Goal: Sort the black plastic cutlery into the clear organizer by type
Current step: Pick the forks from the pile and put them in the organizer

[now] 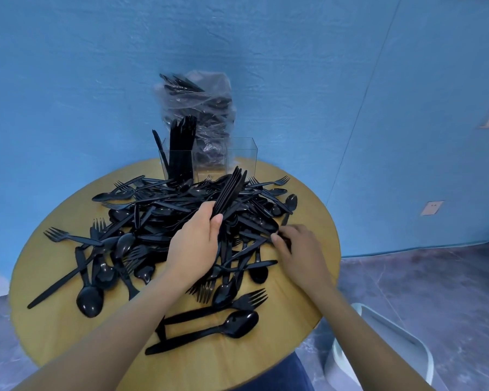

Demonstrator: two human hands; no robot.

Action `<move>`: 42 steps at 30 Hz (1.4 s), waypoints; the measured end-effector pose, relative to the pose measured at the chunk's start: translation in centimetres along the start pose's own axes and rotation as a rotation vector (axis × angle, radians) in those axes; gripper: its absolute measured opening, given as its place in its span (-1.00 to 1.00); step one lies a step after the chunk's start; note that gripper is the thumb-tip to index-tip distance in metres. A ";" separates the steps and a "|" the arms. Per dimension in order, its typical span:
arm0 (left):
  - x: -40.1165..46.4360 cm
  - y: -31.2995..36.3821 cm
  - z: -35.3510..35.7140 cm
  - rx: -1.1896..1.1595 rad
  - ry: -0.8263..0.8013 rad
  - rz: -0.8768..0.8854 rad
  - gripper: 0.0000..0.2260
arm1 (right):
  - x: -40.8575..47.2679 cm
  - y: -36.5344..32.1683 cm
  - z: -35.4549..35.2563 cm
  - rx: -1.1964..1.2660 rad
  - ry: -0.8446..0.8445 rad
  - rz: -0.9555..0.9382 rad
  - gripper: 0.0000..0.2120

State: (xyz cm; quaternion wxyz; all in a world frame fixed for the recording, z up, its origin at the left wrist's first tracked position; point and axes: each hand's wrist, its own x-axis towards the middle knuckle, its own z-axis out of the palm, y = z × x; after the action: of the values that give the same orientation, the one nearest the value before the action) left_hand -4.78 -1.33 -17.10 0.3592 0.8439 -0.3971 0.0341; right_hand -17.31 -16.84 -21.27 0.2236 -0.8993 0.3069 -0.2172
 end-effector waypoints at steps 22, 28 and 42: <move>6.9 -3.3 -0.3 0.103 0.048 -0.038 -0.73 | 7.4 -1.0 1.2 0.079 -0.214 -0.274 -0.52; 7.0 -3.4 -0.5 0.071 0.028 -0.009 -0.71 | 7.1 -1.7 1.1 0.146 -0.107 -0.268 -0.45; 10.0 -1.7 -2.4 -0.419 -0.082 0.072 -0.80 | 14.3 -12.0 -1.5 1.059 -0.209 0.007 -0.88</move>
State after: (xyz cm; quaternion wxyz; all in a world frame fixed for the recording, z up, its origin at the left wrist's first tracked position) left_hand 3.81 -5.50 -12.89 0.5089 0.7367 -0.4397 -0.0706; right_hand -2.44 -18.00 -10.00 0.6763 -0.6794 0.1348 -0.2507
